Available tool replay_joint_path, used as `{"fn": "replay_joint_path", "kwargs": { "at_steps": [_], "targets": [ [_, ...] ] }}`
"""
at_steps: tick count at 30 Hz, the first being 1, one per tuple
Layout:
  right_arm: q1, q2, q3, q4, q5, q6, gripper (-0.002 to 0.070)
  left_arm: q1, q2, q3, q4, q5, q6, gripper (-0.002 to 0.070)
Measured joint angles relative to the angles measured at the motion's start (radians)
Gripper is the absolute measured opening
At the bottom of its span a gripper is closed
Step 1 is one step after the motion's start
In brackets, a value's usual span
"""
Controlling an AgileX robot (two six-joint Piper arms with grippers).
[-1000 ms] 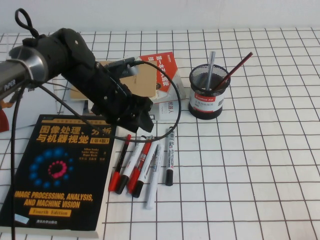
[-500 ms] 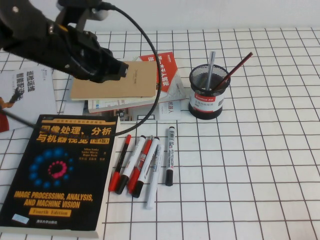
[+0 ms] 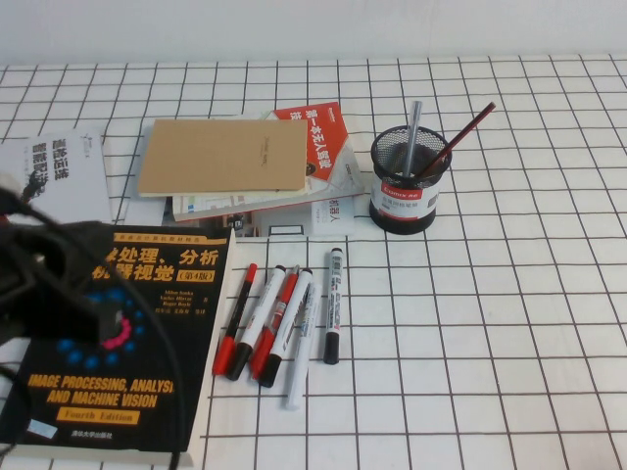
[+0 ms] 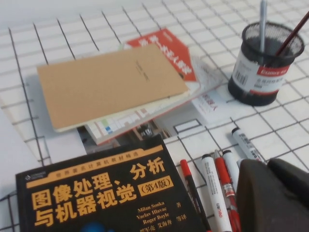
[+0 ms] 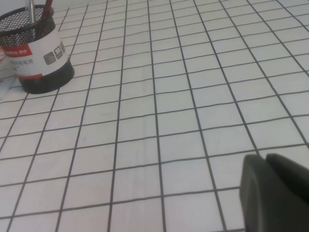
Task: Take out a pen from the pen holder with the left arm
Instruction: 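Take a marker out of the pen holder and lay it on the table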
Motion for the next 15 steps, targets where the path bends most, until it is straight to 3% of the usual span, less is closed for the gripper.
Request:
{"fn": "replay_joint_path", "kwargs": {
  "at_steps": [7,15],
  "targets": [
    [0.0,0.0,0.0,0.0,0.0,0.0,-0.0017,0.0,-0.276,0.145,0.0,-0.008,0.002,0.0001],
    [0.0,0.0,0.0,0.0,0.0,0.0,-0.0016,0.0,-0.332,0.163,0.0,0.255,0.002,0.0001]
  ]
}}
